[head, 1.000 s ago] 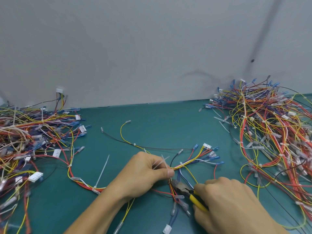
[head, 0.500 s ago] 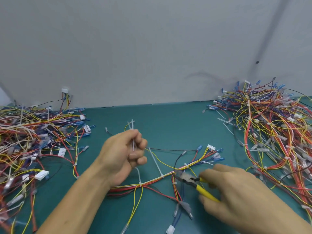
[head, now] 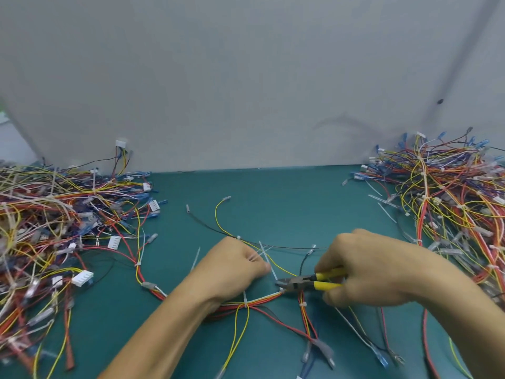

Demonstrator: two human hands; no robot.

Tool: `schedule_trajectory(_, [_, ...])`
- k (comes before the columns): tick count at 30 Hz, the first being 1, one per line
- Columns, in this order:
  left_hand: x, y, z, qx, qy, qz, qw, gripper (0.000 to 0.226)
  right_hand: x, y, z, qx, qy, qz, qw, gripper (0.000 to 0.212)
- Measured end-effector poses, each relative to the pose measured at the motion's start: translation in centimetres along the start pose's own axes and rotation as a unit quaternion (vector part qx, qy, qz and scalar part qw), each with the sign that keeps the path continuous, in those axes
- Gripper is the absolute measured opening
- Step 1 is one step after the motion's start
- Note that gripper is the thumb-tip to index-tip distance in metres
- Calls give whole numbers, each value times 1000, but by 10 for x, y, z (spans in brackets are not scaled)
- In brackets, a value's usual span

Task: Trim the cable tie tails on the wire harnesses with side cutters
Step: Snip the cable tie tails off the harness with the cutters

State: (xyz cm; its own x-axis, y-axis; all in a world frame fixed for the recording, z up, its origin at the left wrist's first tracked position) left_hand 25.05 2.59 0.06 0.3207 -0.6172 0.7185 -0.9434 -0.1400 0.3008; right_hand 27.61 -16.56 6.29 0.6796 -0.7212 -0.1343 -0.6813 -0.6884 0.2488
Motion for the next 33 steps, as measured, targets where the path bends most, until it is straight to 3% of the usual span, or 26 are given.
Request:
schedule_trajectory(4, [5, 2, 10, -5, 19, 1, 1000, 14, 6, -1, 4, -8, 5, 1, 1000, 29])
schedule_trajectory(7, [5, 3, 14, 14, 3, -6, 1000, 17, 13, 2, 3, -24, 3, 6, 1000, 26])
schedule_trajectory(11, [16, 11, 8, 141, -151, 59, 977, 19, 21, 8, 0, -39, 4, 10, 999, 26])
schedule_trajectory(15, [31, 22, 9, 226, -198, 136, 944, 24, 21, 12, 0, -43, 14, 18, 999, 21])
schedule_trajectory(19, [23, 19, 16, 112, -136, 15, 984, 42, 17, 11, 2, -55, 10, 18, 998, 19])
schedule_trajectory(22, [17, 15, 23, 24, -27, -33, 999, 41, 14, 8, 6, -56, 4, 3, 998, 23])
schedule_trajectory(26, [17, 12, 31, -5, 78, -29, 997, 27, 15, 8, 6, -59, 5, 5, 998, 19])
schedule_trajectory(33, [14, 12, 27, 14, 57, 69, 996, 21, 22, 7, 10, -34, -15, -27, 999, 18])
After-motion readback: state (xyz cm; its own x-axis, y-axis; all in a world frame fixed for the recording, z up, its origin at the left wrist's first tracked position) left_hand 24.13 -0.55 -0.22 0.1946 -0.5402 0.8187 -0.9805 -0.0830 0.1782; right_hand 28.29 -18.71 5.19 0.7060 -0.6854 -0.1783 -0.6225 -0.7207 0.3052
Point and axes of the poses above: each hand's wrist, its own y-axis away from the middle knuckle, its own z-axis out of the palm, x = y × z, the point moved 3 cm from there along -y, towards the middle knuckle, and after that the axes turned 8 degrees about -z, right-handed, at the moved point
